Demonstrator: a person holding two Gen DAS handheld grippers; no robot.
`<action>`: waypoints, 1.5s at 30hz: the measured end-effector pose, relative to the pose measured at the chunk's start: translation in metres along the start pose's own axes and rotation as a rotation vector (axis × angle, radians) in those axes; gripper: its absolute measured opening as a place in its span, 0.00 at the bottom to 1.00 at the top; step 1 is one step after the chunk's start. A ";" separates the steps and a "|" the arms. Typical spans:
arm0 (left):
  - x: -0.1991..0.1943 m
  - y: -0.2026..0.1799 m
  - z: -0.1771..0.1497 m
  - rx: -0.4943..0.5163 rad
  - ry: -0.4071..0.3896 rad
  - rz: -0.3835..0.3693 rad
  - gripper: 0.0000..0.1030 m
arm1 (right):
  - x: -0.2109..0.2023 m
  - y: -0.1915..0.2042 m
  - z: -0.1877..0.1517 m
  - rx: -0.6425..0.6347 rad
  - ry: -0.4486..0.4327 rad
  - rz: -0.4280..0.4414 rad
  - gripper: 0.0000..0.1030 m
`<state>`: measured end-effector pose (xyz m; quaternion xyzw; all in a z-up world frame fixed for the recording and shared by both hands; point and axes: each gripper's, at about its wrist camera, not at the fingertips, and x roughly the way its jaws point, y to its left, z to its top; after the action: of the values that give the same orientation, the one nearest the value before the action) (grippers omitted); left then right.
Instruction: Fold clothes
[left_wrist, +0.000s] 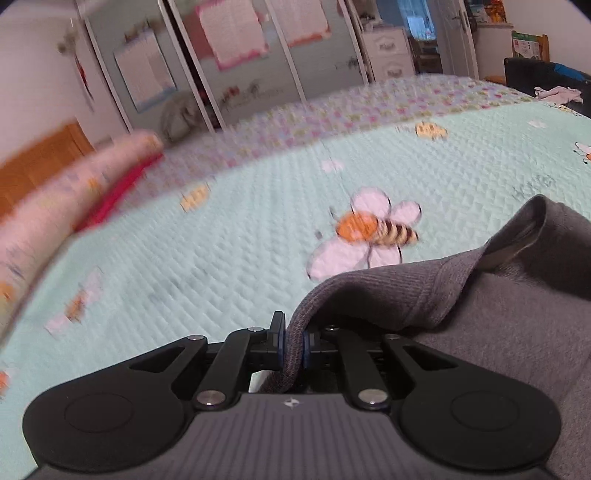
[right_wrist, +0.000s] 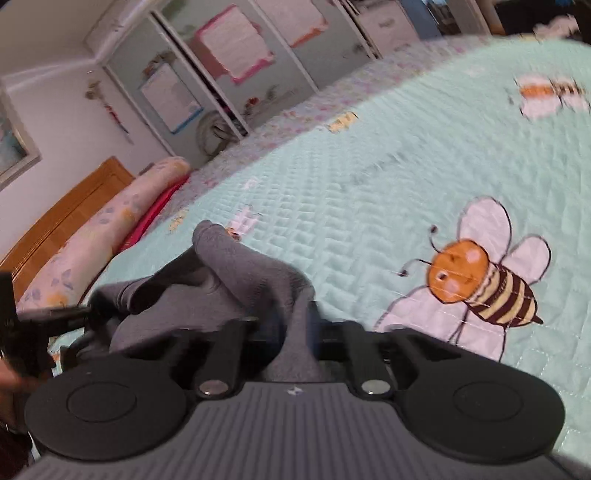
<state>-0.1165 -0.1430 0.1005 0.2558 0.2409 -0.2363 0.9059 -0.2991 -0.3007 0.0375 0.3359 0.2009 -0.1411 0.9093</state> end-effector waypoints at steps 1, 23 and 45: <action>-0.008 0.001 0.005 0.005 -0.028 0.017 0.09 | -0.006 0.003 0.000 -0.003 -0.021 0.011 0.09; -0.166 -0.010 0.147 0.137 -0.574 0.113 0.08 | -0.165 0.018 0.118 -0.001 -0.533 0.141 0.07; -0.112 0.042 0.106 -0.030 -0.362 0.063 0.09 | -0.183 0.039 0.101 -0.042 -0.312 0.411 0.07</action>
<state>-0.1461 -0.1385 0.2577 0.2029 0.0695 -0.2465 0.9451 -0.4178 -0.3173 0.2137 0.3247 -0.0114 0.0007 0.9457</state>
